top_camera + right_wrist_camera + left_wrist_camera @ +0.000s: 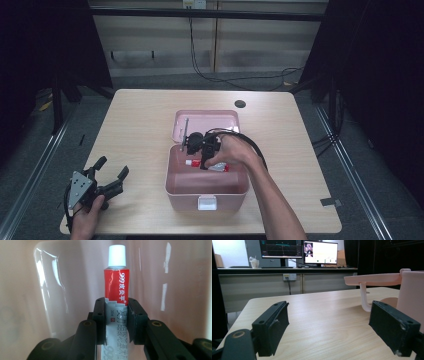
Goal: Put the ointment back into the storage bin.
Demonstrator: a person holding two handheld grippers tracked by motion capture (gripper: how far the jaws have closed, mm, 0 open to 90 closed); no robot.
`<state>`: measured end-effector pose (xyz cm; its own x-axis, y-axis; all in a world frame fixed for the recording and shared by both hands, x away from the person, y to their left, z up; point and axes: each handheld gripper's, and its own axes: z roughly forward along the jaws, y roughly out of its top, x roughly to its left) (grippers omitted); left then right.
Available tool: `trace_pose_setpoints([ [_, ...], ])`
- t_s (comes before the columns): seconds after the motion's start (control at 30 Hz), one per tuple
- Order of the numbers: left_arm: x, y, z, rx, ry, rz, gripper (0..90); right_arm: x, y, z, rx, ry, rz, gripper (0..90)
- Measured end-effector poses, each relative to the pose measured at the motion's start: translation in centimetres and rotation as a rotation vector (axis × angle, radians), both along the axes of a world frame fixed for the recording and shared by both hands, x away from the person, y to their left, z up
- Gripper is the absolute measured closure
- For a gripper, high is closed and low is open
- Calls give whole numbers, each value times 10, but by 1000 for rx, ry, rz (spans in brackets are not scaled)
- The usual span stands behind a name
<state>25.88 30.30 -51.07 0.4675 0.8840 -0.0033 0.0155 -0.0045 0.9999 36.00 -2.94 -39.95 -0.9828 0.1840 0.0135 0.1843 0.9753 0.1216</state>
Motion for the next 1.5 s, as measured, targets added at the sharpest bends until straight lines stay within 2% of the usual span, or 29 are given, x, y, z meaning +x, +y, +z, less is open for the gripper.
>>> trace_pose_setpoints([
  [0.57, 0, 0, 0, 0, 0, 0, 157, -1, 8, -20, -22, 16, 20, 716],
  [1.0, 0, 0, 0, 0, 0, 0, 157, -3, 12, -28, -18, -17, 29, 716],
  [1.07, 0, 0, 0, 0, 0, 0, 157, -4, 12, -30, -4, -32, 26, 716],
  [1.5, 0, 0, 0, 0, 0, -1, 157, -10, 14, -41, -25, -60, 50, 716],
])
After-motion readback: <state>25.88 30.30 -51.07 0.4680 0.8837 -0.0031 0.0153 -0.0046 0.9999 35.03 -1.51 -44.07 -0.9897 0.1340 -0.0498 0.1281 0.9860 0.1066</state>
